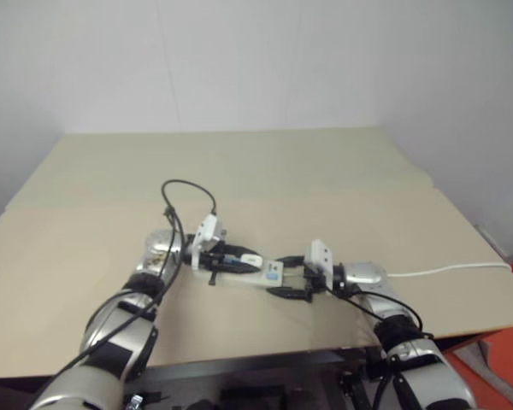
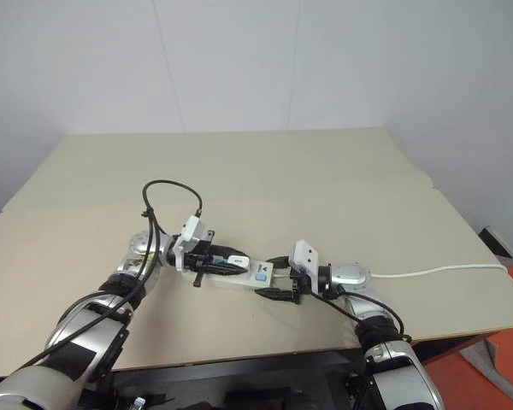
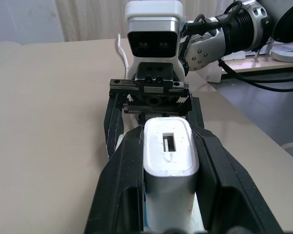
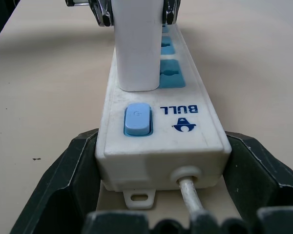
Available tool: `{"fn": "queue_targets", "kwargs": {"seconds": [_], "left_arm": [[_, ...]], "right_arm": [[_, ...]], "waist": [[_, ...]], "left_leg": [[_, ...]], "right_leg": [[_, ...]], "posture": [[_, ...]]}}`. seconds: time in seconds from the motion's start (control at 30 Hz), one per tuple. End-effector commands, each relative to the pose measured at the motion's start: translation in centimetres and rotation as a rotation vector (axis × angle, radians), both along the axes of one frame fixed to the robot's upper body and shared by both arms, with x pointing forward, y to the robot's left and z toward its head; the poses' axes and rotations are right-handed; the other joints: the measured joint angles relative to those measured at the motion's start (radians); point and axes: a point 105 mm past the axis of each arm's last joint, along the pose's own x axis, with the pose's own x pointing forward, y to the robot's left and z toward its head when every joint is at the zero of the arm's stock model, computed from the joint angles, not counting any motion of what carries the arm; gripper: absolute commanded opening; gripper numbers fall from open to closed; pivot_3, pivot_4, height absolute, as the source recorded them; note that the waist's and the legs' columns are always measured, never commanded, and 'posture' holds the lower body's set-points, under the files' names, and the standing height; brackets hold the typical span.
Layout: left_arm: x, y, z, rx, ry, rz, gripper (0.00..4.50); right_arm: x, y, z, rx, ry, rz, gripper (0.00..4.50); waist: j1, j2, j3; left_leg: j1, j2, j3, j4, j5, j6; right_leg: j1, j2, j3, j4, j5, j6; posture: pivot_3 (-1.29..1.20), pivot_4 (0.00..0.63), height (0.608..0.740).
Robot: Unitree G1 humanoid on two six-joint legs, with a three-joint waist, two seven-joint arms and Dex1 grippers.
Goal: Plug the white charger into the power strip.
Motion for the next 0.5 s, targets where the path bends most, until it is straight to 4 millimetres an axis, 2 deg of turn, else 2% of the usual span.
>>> {"fn": "queue_targets", "kwargs": {"seconds": [0.03,0.27,0.5], "left_arm": [[-0.4,3.4,-3.6,0.169,0.105,0.077,1.02],[-0.3,3.3,-3.4,0.143,0.115,0.09,1.02],[0.1,2.8,-2.4,0.055,0.092,0.106,3.33]], "right_arm": [[-0.9,0.1,-0.6,-0.026,0.013,0.052,3.42],[-0.8,0.1,-0.6,-0.029,0.013,0.044,3.42],[-0.9,0.2,-0.7,-0.027,0.015,0.045,3.42]], "waist": [[0.0,0.0,0.0],[0.001,0.001,-0.004],[0.005,0.001,-0.005]], "left_leg": [[0.001,0.0,0.0,0.0,0.0,0.001],[0.002,0.0,0.0,0.0,0.0,0.001],[0.0,0.0,-0.001,-0.001,-0.001,0.002]], "right_leg": [[0.001,0.0,0.0,0.0,0.0,0.0],[0.002,0.0,0.0,0.0,0.0,0.0],[0.001,0.0,0.0,0.0,-0.001,0.0]], "posture": [[0.0,0.15,0.74],[0.0,0.15,0.74],[0.0,0.15,0.74]]}}
